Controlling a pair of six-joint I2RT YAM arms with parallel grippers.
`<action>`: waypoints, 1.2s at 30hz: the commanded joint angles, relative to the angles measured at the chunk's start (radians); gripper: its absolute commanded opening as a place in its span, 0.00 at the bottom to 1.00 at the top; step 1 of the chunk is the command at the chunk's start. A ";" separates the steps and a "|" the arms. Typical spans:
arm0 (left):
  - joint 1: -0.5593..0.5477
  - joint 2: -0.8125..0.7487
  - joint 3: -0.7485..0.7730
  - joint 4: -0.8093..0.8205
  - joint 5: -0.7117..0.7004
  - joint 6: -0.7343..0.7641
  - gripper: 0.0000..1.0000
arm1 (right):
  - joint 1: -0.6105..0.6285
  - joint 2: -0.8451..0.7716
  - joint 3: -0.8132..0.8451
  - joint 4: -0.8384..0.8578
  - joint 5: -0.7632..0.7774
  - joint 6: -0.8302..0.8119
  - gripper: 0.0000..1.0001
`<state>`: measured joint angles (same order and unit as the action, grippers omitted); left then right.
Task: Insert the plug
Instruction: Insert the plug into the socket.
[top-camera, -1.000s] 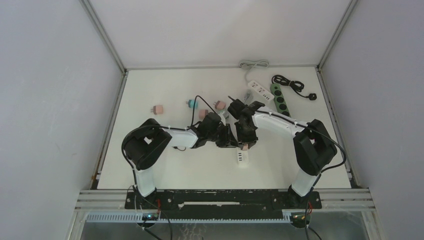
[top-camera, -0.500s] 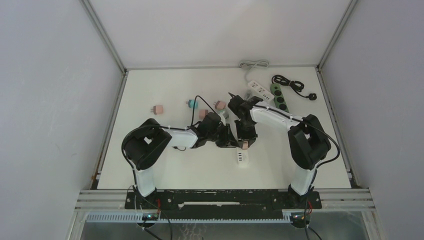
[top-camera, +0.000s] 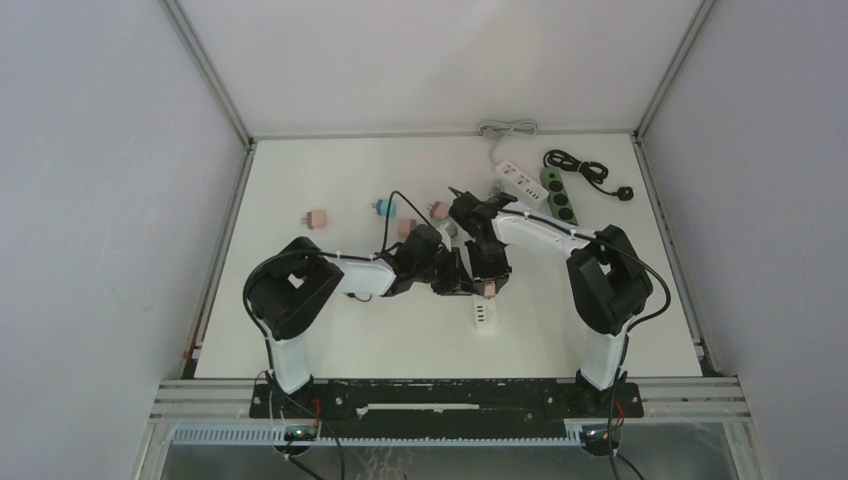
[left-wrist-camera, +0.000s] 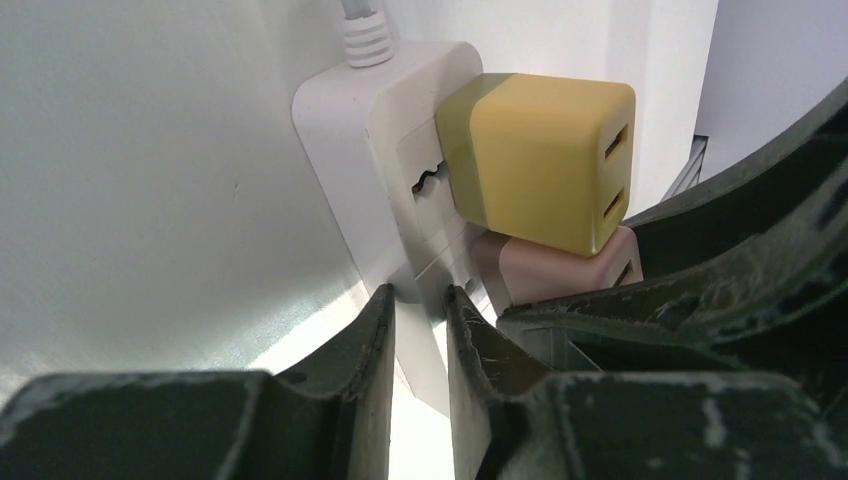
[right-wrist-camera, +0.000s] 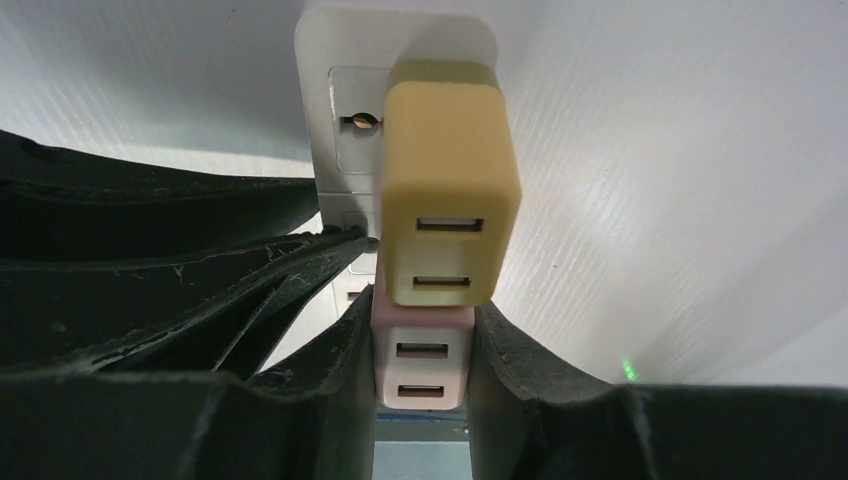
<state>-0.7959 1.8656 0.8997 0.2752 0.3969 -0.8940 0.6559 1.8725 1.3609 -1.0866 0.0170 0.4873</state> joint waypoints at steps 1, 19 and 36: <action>-0.011 0.018 0.006 0.078 -0.005 -0.028 0.25 | 0.071 0.145 -0.072 0.297 0.094 -0.005 0.00; -0.011 0.006 -0.012 0.096 -0.010 -0.039 0.23 | 0.002 0.057 -0.255 0.443 -0.017 0.011 0.00; -0.011 -0.090 -0.021 0.021 -0.079 0.007 0.40 | 0.052 -0.196 -0.204 0.381 0.061 0.024 0.52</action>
<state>-0.7979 1.8599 0.8970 0.2829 0.3447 -0.9115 0.6888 1.7267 1.1675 -0.8497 0.0784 0.4938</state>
